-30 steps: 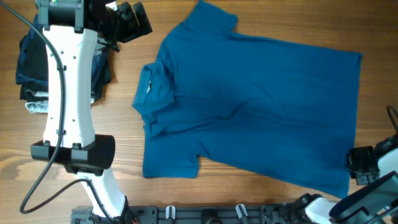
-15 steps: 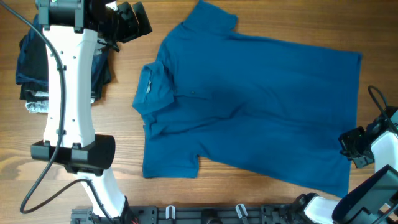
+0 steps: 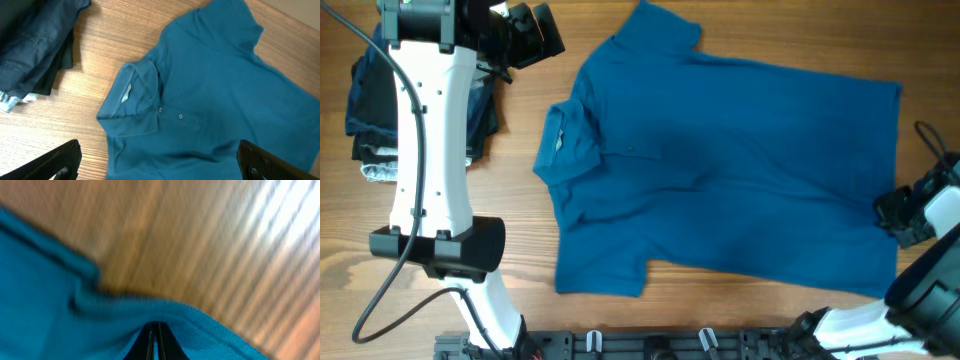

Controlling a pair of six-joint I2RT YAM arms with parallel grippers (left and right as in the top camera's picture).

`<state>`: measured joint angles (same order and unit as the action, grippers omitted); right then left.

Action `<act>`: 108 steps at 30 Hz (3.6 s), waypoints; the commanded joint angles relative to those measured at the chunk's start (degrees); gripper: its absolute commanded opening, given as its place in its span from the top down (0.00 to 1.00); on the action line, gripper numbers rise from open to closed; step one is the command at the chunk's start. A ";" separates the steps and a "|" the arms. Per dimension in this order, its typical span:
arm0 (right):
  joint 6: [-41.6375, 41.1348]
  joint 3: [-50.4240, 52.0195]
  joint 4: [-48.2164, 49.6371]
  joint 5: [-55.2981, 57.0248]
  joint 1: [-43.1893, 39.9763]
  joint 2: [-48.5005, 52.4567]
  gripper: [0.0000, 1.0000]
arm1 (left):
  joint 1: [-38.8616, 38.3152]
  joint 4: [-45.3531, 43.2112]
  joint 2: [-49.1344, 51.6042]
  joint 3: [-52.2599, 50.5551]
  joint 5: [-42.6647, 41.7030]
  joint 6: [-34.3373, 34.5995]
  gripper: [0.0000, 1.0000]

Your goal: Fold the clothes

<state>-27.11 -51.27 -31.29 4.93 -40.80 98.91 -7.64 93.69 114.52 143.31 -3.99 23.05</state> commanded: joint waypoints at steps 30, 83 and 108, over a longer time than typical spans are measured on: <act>-5.18 0.20 -17.59 -5.86 -16.87 -7.10 0.27 | 0.04 -0.02 -1.05 0.13 -0.46 0.35 0.00; -5.40 2.23 -11.80 -4.96 -16.92 0.26 0.96 | -9.33 0.37 -19.12 -36.61 -0.66 1.44 0.67; -5.44 2.23 -11.80 -4.96 -16.92 0.26 0.96 | -21.29 -44.00 -40.46 -114.62 -10.99 30.16 0.37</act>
<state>-31.70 -50.17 -42.72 -1.72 -57.58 96.60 -28.56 51.18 73.73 30.85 -13.67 50.24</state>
